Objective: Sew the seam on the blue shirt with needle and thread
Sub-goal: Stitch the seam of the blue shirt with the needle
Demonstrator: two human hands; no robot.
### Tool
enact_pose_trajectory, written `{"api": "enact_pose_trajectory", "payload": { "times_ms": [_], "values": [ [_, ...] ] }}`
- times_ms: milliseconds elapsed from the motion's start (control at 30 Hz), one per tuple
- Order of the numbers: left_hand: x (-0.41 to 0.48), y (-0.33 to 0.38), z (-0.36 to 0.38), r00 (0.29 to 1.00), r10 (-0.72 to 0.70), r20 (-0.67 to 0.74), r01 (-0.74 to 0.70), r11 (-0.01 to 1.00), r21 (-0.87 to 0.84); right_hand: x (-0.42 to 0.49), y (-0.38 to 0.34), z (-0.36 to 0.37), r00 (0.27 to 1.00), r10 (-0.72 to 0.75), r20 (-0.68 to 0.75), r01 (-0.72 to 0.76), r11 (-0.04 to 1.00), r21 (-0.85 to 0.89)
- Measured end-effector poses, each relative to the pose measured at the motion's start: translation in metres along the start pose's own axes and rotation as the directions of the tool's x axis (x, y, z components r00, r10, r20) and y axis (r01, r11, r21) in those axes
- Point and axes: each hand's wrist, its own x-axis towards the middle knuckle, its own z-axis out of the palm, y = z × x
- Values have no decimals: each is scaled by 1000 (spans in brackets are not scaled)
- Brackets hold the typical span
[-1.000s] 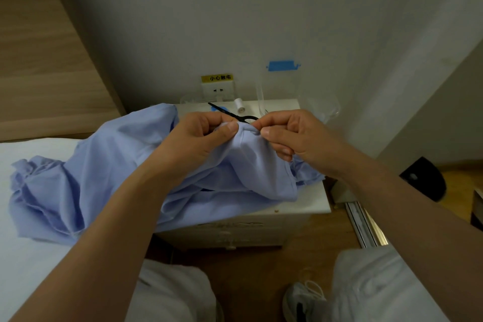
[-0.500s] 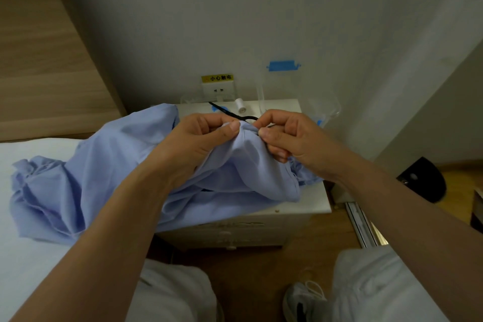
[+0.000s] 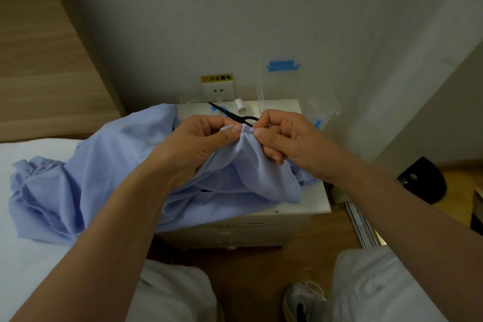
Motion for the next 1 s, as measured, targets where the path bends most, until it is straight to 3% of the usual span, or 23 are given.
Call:
{"api": "enact_pose_trajectory", "payload": {
  "times_ms": [333,533,700,833,1000],
  "values": [
    [1,-1,-4,998,12,61,-11,1000,-19,2,-3,2,994,-4,-106,6,1000,13],
    [5,-2,-7,1000,20,-5,-20,1000,-17,5,-1,-3,995,19,-99,-16,999,29],
    [5,-7,-3,1000,-4,10,3,995,102,3,-1,2,1000,-23,8,23,1000,0],
    [7,-6,-5,999,-14,-34,16,999,40,4,-1,0,998,-12,-55,11,1000,-24],
    [7,-9,-3,1000,-27,-11,28,996,84,4,-2,4,999,-45,-11,45,998,-46]
  ]
}}
